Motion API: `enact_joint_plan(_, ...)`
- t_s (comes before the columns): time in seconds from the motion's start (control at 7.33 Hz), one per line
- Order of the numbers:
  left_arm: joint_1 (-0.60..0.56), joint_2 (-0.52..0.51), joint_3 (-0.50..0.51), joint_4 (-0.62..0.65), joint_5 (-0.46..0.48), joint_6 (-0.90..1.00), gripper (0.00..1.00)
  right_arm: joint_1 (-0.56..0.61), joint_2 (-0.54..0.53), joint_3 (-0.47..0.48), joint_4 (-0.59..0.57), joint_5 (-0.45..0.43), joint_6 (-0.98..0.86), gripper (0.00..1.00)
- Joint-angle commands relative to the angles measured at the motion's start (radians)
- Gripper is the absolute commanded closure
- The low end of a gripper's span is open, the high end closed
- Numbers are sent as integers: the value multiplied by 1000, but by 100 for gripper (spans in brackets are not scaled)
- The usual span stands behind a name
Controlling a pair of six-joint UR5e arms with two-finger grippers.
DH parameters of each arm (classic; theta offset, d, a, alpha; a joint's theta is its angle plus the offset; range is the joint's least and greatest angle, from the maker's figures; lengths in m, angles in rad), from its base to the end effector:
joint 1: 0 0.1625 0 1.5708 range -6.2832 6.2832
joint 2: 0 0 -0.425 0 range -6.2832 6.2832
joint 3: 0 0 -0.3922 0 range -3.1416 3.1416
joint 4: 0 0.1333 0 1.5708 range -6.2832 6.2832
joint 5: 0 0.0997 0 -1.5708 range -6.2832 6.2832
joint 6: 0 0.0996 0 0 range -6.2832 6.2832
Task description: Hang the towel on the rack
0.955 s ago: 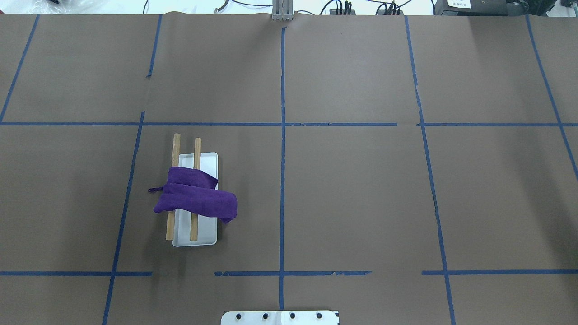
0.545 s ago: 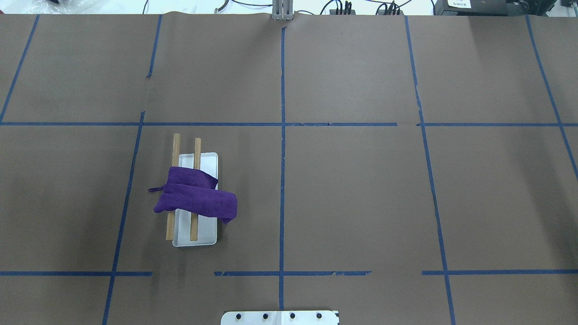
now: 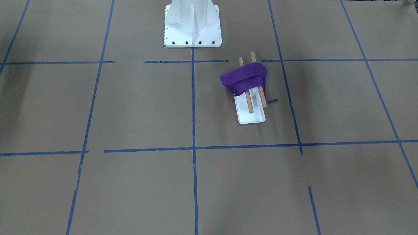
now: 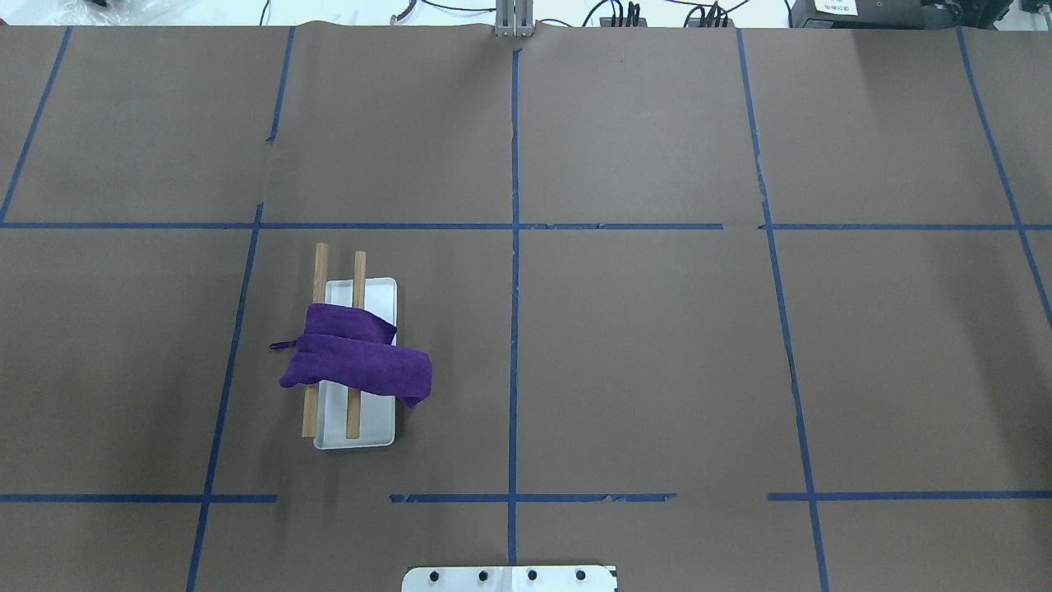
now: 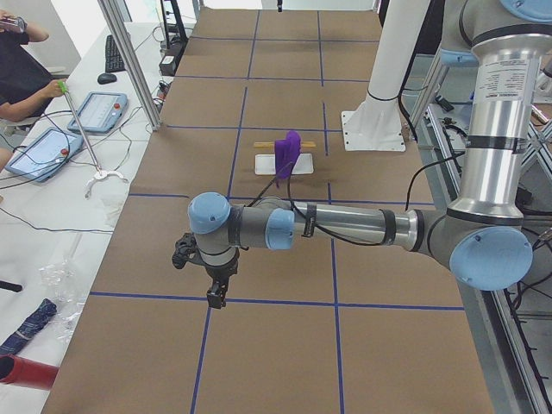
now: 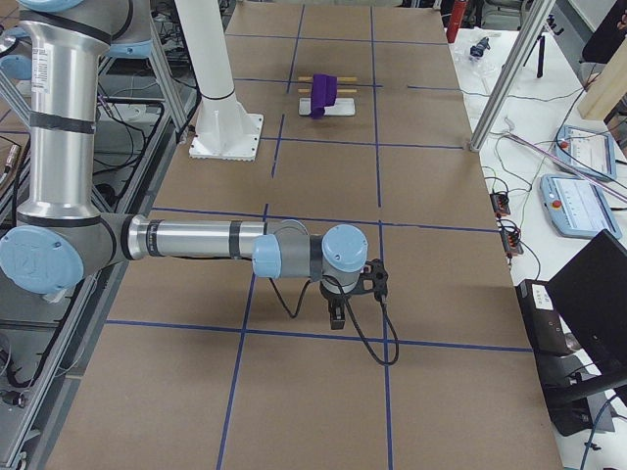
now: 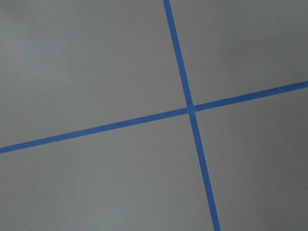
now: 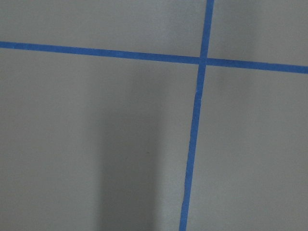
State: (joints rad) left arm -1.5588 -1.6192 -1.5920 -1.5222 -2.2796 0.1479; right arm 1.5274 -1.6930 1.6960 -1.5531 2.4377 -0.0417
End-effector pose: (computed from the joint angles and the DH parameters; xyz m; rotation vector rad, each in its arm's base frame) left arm -0.0623 -0.5139 0.6332 0.0683 0.7066 0.1606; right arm 0.0382 -0.4435 0.6455 0.0186 -0.8672 -0.0887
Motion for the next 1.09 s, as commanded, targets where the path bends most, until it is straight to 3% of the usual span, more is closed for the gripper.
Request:
enact_joint_plan(0.0,-3,7,6,27,-44,-4,0,10,-1,-24,1,-2,0,0)
enact_joint_plan(0.55,-3,7,3,30,-90,-7,0,36,3,-81,2,-3,-3,0)
enact_joint_plan(0.95,-3,7,-3,31,-90,-7,0,76,27,-43,4,-3,37,0)
